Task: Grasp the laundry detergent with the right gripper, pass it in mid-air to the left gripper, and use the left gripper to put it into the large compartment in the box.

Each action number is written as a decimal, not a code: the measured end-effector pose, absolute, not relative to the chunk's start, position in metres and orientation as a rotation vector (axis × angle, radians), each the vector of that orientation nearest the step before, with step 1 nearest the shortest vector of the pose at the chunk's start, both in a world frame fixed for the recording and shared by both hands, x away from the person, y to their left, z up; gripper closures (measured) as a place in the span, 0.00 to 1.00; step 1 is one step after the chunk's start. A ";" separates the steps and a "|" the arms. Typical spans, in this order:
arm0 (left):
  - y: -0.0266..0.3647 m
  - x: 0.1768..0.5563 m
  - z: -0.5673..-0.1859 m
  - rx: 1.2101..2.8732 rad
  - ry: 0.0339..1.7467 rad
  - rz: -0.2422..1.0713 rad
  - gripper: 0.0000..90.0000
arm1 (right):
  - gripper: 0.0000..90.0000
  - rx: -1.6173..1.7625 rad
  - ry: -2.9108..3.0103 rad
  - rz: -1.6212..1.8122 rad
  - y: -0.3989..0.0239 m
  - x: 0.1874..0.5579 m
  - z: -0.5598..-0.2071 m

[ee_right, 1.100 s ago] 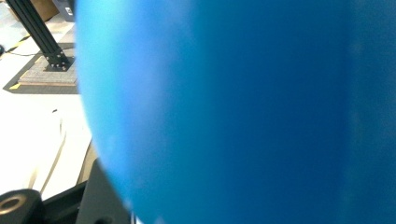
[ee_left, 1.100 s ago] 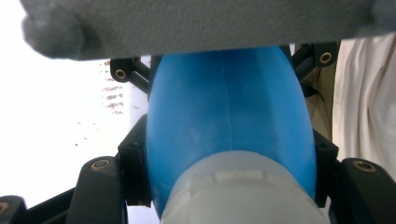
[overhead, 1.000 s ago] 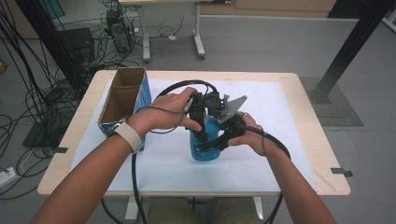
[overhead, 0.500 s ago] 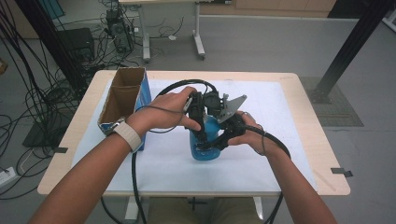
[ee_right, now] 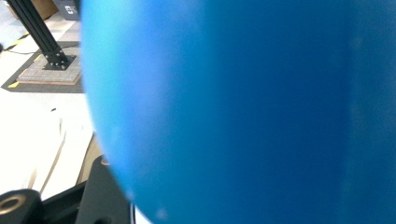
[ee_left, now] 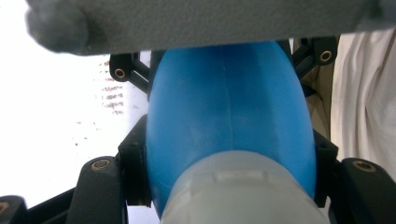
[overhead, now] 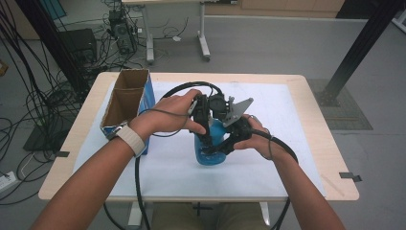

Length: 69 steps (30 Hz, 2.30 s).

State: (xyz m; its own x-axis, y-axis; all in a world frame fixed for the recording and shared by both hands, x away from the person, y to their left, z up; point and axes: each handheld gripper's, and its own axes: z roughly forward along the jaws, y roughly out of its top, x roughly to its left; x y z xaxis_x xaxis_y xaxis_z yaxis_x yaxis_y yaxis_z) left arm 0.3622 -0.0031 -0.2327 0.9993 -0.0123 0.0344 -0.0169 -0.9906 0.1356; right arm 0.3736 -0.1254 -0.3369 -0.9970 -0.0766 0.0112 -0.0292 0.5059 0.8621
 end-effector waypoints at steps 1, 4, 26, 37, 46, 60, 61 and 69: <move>-0.003 0.362 -0.233 3.006 -0.022 0.049 0.42 | 0.48 0.094 -2.684 -1.538 -0.125 0.373 -0.337; -0.004 0.362 -0.233 3.006 -0.023 0.051 0.42 | 0.48 0.094 -2.683 -1.540 -0.126 0.373 -0.337; -0.003 0.360 -0.230 3.005 -0.019 0.053 0.42 | 0.47 0.101 -2.671 -1.556 -0.126 0.371 -0.337; -0.003 0.358 -0.227 3.010 -0.011 0.057 0.42 | 0.47 0.113 -2.657 -1.575 -0.124 0.370 -0.335; -0.002 0.357 -0.226 3.017 0.000 0.059 0.42 | 0.21 0.050 -2.664 -1.571 -0.127 0.370 -0.334; 0.007 0.360 -0.219 2.999 0.113 0.090 0.42 | 0.12 -0.118 -2.794 -1.497 -0.182 0.374 -0.335; 0.008 0.360 -0.218 2.998 0.123 0.093 0.42 | 0.12 -0.126 -2.807 -1.490 -0.185 0.374 -0.334; 0.007 0.360 -0.211 3.001 0.224 0.111 0.42 | 0.10 -0.175 -2.892 -1.410 -0.206 0.374 -0.328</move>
State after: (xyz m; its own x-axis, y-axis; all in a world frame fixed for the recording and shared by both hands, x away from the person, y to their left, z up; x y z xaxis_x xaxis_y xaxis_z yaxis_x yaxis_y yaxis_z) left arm 0.3604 0.0075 -0.2114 0.9863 0.1524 0.0635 0.1428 -0.9805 0.1352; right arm 0.3742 -0.2057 -0.3276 -0.9908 0.1326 -0.0252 0.0618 0.6117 0.7887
